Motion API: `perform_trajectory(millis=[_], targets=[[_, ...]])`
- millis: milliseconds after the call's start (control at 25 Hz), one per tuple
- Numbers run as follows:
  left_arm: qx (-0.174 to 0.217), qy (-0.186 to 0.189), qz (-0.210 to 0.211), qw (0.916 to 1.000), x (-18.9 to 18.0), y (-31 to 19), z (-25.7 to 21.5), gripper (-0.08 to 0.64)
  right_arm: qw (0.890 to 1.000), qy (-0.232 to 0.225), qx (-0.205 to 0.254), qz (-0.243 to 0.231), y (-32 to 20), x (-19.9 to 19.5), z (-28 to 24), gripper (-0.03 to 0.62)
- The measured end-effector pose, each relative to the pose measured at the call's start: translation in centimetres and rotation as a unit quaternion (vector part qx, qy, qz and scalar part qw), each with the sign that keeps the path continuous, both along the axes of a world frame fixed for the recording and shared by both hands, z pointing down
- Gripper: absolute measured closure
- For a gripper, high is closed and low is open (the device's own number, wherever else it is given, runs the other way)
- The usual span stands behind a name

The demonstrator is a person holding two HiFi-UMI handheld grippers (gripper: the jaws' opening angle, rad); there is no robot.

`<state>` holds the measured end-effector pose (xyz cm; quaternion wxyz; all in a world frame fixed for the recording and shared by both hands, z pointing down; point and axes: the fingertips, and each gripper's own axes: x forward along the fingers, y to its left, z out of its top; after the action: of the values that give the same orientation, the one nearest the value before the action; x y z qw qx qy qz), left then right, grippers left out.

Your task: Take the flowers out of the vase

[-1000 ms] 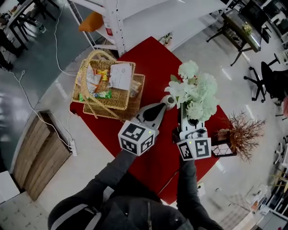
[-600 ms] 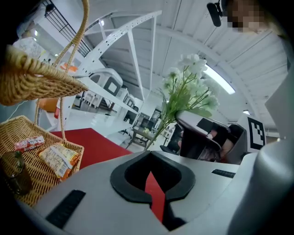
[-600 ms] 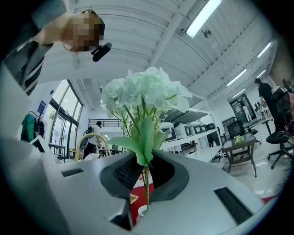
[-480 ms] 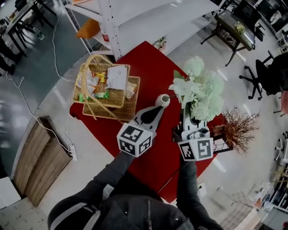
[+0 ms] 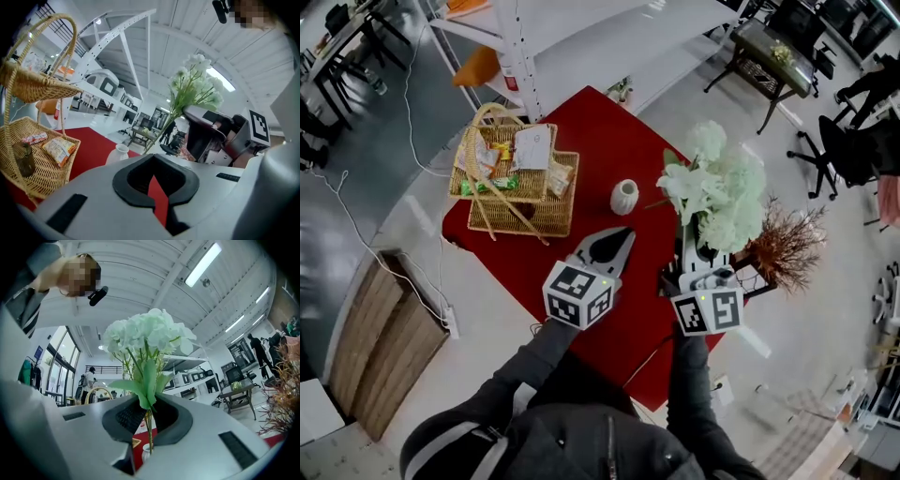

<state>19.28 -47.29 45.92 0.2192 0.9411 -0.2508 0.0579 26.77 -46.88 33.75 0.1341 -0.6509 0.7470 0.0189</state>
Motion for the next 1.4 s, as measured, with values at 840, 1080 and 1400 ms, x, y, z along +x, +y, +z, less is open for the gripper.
perform_trajectory(millis=[840,1080,1400], targets=[[0.011,-0.012,0.018,0.9997,-3.3,15.5,1.2,0.551,0.998,-0.024,-0.044,0.024,16.1,-2.9,3.9,0.558],[0.024,-0.02,0.021,0.9993,-4.7,19.9,2.0,0.551,0.997,-0.031,-0.071,0.027,20.9,-4.7,6.7,0.557],[0.026,-0.026,0.019,0.9991,-6.0,23.6,2.0,0.551,0.986,-0.057,-0.144,0.052,25.7,-5.8,10.6,0.557]])
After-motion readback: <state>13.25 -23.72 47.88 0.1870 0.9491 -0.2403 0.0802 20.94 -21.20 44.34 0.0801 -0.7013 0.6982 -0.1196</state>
